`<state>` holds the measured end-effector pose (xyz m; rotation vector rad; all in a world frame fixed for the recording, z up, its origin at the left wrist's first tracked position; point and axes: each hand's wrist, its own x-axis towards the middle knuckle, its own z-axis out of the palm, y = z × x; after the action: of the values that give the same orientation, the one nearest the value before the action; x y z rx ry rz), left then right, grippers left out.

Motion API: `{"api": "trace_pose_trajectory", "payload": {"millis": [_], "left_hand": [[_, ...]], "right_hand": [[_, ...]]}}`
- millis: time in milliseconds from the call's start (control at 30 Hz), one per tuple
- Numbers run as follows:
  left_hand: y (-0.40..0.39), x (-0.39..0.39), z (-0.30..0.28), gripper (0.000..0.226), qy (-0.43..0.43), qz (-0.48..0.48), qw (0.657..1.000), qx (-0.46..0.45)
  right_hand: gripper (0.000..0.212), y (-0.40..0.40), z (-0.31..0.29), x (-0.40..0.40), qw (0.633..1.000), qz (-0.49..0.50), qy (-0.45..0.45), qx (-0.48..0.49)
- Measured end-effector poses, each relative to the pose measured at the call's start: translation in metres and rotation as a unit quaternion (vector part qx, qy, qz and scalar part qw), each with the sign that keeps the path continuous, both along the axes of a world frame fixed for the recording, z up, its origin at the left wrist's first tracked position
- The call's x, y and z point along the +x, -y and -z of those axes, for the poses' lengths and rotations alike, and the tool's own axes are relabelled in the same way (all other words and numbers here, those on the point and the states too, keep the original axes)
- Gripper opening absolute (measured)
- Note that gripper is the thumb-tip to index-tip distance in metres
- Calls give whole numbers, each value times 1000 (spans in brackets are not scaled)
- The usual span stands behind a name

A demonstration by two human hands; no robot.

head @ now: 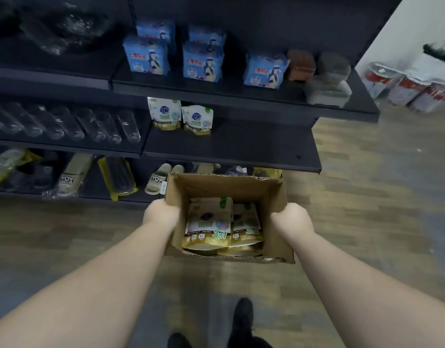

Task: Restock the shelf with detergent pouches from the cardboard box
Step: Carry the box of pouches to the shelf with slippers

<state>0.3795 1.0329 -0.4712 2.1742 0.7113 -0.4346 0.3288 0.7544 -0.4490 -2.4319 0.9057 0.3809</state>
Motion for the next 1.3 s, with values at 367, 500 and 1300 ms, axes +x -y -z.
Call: {"api": "trace_pose_trajectory", "payload": {"millis": [367,500,1300], "left_hand": [[57,10,46,10,-50,-31,998,16],[67,20,67,15,-53,-51,997,13],[5,118,236,19,-174,-12,985,5]], "right_hand": [[15,56,62,28,998,-18,-43,51],[22,67,79,43,997,-18,-51,59],[28,-6,210,121,985,50,-163,9]]}}
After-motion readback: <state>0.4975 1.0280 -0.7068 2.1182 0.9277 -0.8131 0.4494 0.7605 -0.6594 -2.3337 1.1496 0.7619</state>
